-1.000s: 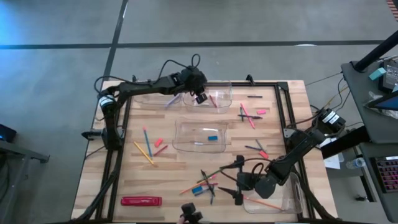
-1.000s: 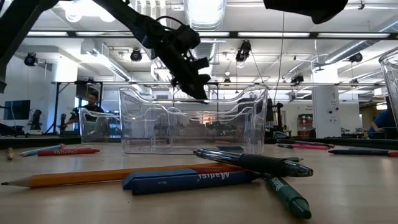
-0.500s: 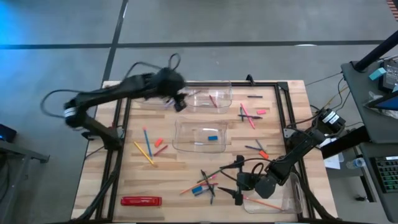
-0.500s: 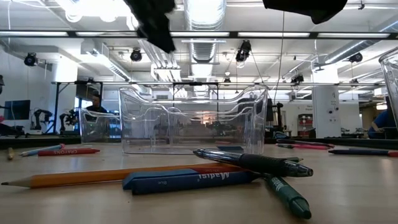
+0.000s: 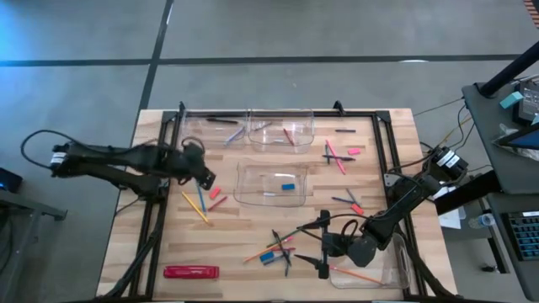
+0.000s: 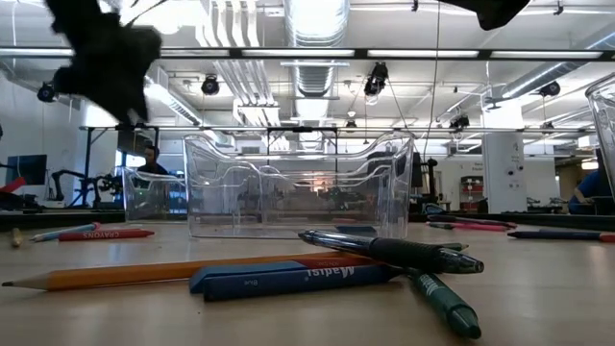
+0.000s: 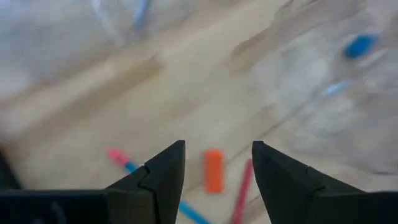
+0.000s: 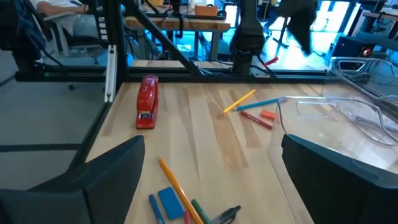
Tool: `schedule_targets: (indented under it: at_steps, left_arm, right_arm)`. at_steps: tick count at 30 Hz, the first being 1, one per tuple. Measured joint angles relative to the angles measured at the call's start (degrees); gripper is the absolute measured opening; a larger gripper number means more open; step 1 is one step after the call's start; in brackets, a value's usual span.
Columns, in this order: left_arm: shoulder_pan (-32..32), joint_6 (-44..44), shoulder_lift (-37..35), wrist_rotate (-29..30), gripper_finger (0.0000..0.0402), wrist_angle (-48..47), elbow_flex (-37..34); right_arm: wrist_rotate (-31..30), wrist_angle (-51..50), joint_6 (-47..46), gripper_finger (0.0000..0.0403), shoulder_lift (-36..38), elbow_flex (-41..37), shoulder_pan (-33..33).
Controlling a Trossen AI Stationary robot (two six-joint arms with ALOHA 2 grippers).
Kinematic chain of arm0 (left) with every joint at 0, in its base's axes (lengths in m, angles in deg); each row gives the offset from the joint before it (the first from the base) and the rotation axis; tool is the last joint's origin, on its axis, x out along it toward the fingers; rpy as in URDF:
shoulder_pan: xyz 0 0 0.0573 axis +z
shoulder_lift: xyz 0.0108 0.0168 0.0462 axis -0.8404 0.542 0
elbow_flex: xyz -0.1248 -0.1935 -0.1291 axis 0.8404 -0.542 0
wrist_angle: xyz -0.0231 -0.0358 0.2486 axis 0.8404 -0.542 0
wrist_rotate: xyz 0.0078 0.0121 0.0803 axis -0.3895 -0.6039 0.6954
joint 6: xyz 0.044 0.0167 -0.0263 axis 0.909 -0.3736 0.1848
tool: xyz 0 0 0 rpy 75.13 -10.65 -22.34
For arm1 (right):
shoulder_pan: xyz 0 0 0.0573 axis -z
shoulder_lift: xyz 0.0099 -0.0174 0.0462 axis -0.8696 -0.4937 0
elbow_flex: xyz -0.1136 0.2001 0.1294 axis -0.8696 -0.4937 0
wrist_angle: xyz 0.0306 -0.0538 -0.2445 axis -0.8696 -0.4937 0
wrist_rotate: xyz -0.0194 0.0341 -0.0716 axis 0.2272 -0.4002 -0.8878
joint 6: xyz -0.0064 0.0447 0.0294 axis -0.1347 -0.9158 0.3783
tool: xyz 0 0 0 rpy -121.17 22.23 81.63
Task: Sort crayons/erasers/pens/pencils in bins
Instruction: Put the blue pencil into the bottom transparent bin
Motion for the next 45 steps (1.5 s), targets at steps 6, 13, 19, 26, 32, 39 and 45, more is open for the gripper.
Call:
schedule_targets:
  at_steps: [6, 13, 19, 26, 32, 39, 45]
  left_arm:
    - [0.5, -11.0, 0.6, 0.8, 0.0171, 0.1, -10.7]
    - [5.0, -15.2, 4.5, 3.9, 0.0171, 0.2, -15.6]
    - [9.3, -14.7, 10.7, 3.5, 0.0171, 3.4, -15.8]
    - [14.2, -11.1, 19.3, 0.4, 0.0171, 5.5, -15.8]
    - [16.0, -5.9, 23.4, -2.6, 0.0171, 10.4, -15.7]
    - [17.1, -5.4, 24.8, -4.5, 0.0144, 11.9, -16.1]
    - [17.1, -5.4, 24.9, -5.7, 0.0062, 13.4, -16.4]
  right_arm:
    - [0.0, 0.0, 0.2, 0.0366, 0.0, 0.0, 0.1]
    - [0.0, -0.1, 1.0, 0.0366, 0.0, 0.0, 0.4]
    - [0.0, -0.1, 1.0, 0.0366, 0.0, 0.0, 0.5]
    - [0.0, -0.2, 1.0, 0.0366, 0.0, 0.0, 0.5]
    - [0.0, -0.5, 1.0, 0.0366, 0.0, 0.0, 0.5]
    - [0.0, -0.6, 1.0, 0.0365, 0.0, 0.0, 0.5]
    - [0.0, -0.5, 1.0, 0.0365, 0.0, 0.0, 0.5]
